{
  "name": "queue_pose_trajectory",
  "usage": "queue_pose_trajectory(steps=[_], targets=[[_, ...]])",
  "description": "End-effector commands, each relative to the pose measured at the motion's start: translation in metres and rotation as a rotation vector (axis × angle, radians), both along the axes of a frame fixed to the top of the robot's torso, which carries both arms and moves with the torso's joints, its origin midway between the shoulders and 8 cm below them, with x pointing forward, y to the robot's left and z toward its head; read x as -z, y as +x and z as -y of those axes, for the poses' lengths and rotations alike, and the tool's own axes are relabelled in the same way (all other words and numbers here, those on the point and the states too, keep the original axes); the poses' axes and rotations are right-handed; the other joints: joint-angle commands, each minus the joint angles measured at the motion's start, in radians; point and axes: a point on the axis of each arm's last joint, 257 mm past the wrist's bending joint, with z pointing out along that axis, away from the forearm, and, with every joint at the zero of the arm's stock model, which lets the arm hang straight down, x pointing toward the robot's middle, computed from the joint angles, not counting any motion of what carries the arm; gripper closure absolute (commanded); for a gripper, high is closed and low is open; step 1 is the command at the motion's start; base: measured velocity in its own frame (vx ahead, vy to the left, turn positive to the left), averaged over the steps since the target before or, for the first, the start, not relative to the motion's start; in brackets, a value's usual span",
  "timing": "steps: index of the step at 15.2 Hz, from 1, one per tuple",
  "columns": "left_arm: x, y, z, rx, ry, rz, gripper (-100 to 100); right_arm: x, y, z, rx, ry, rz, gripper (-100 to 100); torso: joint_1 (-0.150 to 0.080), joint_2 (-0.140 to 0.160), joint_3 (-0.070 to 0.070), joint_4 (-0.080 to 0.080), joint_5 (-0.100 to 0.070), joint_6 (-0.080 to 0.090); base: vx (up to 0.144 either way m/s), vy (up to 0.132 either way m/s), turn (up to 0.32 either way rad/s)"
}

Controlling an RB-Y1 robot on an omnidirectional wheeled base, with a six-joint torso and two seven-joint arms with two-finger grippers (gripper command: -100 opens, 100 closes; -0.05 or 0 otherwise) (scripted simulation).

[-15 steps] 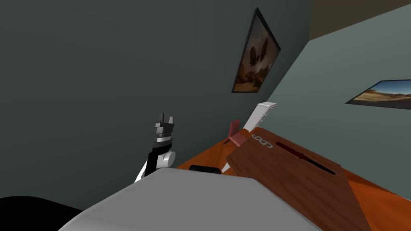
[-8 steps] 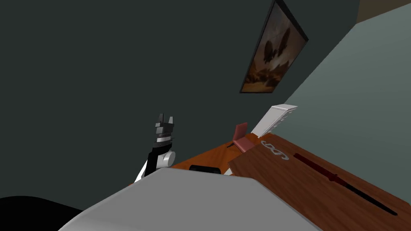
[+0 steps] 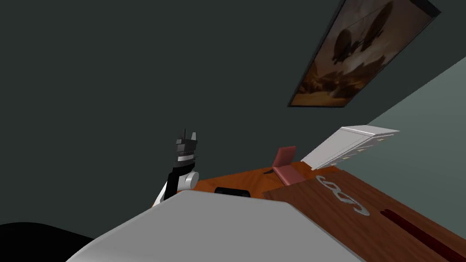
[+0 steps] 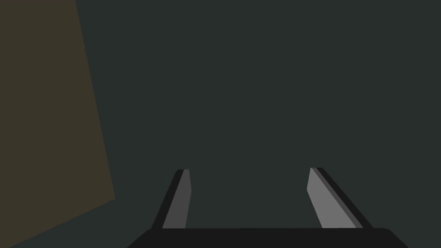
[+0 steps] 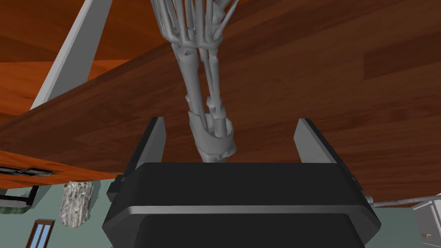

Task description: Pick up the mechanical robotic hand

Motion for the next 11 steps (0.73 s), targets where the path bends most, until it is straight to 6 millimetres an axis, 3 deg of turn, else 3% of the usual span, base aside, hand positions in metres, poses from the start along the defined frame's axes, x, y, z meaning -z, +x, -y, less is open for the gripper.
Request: queue_pose_trajectory(steps=[1, 5, 9, 11], targets=[[0.0, 0.0, 0.0, 0.0, 0.0, 0.0, 0, 0.002, -0.019, -0.007, 0.027, -0.003, -0.052, -100, 0.0, 0.0, 0.0, 0.0, 0.0, 0.0, 0.014, -0.045, 0.254], [0.0, 0.0, 0.0, 0.0, 0.0, 0.0, 0, 0.004, -0.066, -0.029, 0.093, 0.0, -0.178, -100, 0.001, 0.0, 0.0, 0.0, 0.0, 0.0, 0.004, -0.048, 0.324], [0.0, 0.0, 0.0, 0.0, 0.0, 0.0, 0, 0.004, -0.086, -0.045, 0.121, 0.008, -0.237, -100, 0.001, 0.0, 0.0, 0.0, 0.0, 0.0, 0.006, -0.048, 0.234], [0.0, 0.0, 0.0, 0.0, 0.0, 0.0, 0, 0.007, -0.098, -0.069, 0.141, 0.032, -0.278, -100, 0.002, 0.0, 0.0, 0.0, 0.0, 0.0, -0.001, -0.036, 0.267]])
